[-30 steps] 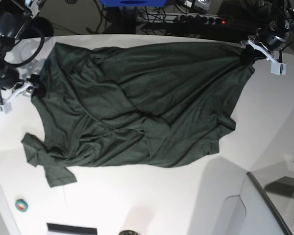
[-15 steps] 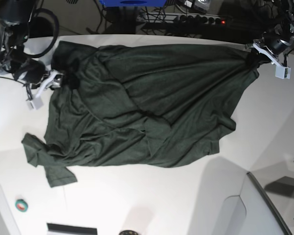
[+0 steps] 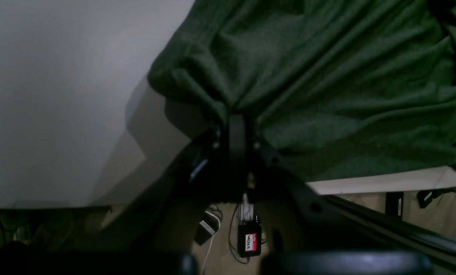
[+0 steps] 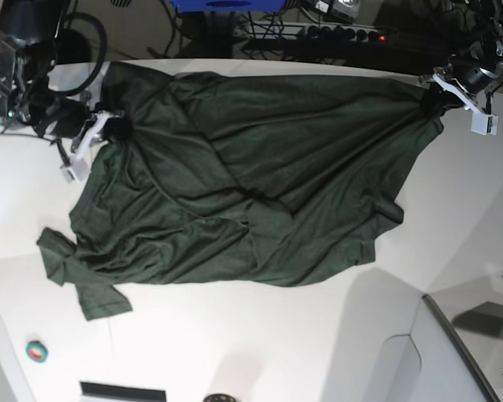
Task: Layout the t-shirt on the table in an organized manner, then fold the t-shirt properly
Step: 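Release and regrasp the shirt's hem edge with the right gripper, then lift the shirt with both grippers and swing it to lay flat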
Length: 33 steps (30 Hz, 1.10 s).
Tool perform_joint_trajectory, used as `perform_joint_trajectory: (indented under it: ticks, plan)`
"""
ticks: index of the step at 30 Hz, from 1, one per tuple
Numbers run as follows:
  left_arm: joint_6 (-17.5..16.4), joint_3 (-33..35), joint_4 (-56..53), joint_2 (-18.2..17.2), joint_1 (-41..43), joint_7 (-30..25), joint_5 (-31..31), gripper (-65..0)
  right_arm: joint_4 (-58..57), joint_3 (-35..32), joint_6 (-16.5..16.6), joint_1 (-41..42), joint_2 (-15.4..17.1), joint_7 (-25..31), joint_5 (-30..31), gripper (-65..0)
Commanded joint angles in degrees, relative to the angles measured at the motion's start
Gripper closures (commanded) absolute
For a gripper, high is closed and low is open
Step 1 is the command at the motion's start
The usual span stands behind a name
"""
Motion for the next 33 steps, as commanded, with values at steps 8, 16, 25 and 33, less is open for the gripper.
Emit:
perform_joint_trajectory:
  ticks: [8,16,25,33]
  plan:
    - [-0.52,-0.41,8.26,-4.48,1.03,-0.89,-1.10,0.0,12.09,5.30,-0.86,0.95,0.95,-8.57,-3.97,-0.8]
    - [-0.52,0.03,16.79,-6.41,3.58,-0.80,-1.01,0.0,32.66,9.34,-0.86,-4.68,0.78,-19.91,-4.06,-0.8]
    - [-0.52,11.63,16.44,-6.15,-14.09,9.40,20.09,0.0,24.75,1.61,-0.86,8.33,5.26,-19.91,-4.14,-0.8]
    - [-0.52,29.57,7.03,-5.89,-48.55,19.33,41.62,0.0,-1.27,-12.99,-0.86,38.84,14.58,-7.08,-4.14,-0.8]
